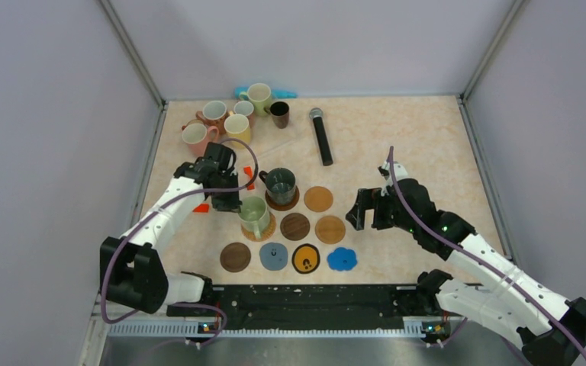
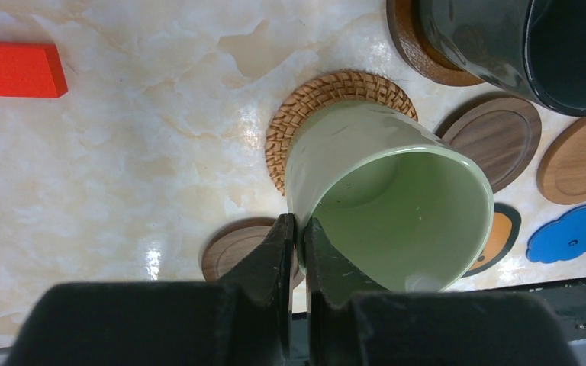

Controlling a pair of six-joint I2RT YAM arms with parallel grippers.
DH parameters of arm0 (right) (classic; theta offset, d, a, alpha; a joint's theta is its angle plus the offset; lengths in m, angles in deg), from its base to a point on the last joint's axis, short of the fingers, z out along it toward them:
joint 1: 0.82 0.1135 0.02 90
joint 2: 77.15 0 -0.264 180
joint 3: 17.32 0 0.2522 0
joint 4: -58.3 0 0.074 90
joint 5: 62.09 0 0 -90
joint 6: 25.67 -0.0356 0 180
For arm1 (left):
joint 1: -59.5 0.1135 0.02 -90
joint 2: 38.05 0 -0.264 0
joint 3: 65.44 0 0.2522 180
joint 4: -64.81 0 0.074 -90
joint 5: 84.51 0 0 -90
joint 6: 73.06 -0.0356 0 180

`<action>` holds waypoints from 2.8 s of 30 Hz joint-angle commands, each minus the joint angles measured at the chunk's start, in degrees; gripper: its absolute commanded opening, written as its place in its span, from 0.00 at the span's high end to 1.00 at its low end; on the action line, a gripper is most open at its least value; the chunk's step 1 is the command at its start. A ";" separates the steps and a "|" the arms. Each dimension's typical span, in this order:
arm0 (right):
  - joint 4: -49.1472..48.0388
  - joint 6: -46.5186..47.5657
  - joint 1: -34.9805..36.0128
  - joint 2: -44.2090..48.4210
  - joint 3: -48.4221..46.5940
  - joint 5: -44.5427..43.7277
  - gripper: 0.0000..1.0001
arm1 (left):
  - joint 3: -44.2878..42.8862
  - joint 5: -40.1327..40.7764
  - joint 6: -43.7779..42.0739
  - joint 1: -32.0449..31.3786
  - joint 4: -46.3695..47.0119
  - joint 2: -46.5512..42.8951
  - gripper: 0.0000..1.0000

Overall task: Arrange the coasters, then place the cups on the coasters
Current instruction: Place the cup on the coaster.

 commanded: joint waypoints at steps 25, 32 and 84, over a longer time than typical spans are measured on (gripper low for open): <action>-1.70 -0.71 -0.04 0.92 0.04 -0.59 0.02 | 2.08 -2.32 0.80 0.01 4.53 -1.38 0.75; -2.42 -0.93 -0.05 0.72 0.59 -0.21 0.02 | 0.85 -4.94 1.54 0.00 3.51 -3.59 0.56; -5.13 2.53 -0.05 -6.01 -0.51 0.54 0.01 | -37.54 13.76 10.88 25.37 18.01 37.90 0.58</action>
